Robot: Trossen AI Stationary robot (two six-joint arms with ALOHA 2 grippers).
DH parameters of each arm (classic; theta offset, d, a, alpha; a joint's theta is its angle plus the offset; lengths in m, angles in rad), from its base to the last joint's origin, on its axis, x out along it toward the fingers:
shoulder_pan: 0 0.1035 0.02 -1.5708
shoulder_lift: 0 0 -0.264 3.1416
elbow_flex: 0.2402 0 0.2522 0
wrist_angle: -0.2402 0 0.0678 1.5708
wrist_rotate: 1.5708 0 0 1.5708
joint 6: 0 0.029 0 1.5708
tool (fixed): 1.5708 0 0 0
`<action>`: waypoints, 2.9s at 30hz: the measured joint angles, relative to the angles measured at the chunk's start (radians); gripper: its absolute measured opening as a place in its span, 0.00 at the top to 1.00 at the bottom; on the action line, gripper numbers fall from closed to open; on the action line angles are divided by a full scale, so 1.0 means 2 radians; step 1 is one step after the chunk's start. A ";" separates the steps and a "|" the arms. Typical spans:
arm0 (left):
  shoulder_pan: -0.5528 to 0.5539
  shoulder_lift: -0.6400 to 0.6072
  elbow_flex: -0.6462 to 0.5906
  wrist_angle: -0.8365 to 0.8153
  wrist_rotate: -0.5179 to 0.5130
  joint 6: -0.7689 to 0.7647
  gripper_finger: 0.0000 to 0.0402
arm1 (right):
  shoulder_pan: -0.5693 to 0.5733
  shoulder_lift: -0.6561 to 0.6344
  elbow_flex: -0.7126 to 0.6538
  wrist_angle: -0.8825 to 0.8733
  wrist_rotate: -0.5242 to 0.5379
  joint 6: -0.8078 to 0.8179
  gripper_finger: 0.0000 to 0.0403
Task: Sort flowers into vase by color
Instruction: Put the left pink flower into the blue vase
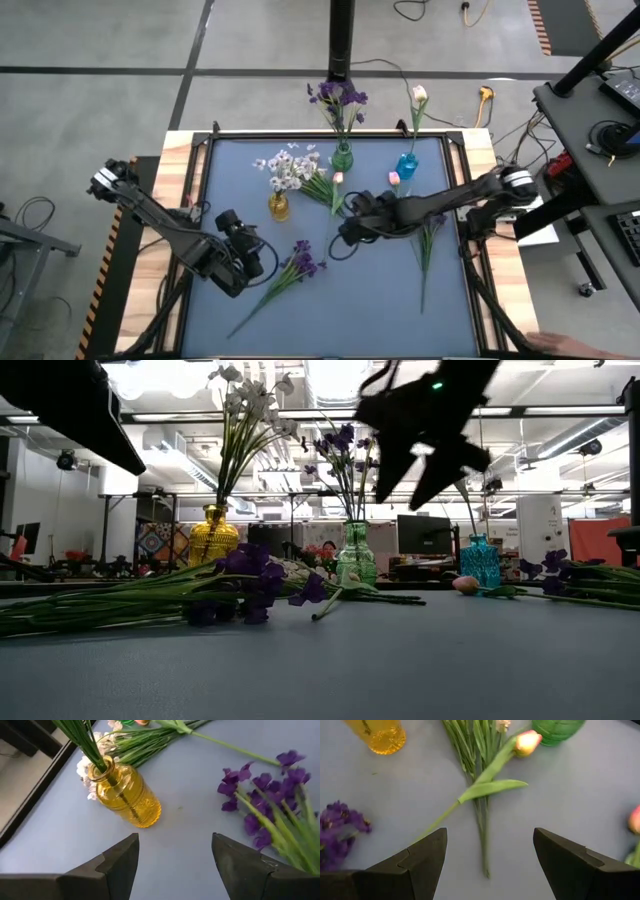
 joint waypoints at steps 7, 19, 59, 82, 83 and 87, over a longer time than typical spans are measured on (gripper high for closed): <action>-0.004 -0.003 0.001 -0.009 0.002 0.000 0.44 | -0.036 0.077 0.057 -0.003 0.001 -0.023 0.29; -0.018 -0.010 0.001 -0.008 0.002 -0.002 0.44 | -0.096 0.141 0.064 0.051 -0.025 -0.031 0.35; -0.019 -0.011 0.000 -0.013 -0.006 -0.002 0.44 | -0.095 0.181 0.063 0.100 -0.031 -0.046 0.96; -0.019 -0.011 0.000 -0.011 -0.008 -0.002 0.44 | -0.028 0.019 0.024 0.064 0.051 -0.085 0.97; -0.019 -0.011 0.000 -0.011 -0.008 -0.002 0.44 | -0.020 0.006 0.015 0.067 0.065 -0.083 0.97; -0.019 -0.011 0.000 -0.011 -0.008 -0.002 0.44 | 0.006 -0.054 -0.031 0.108 0.110 -0.103 0.97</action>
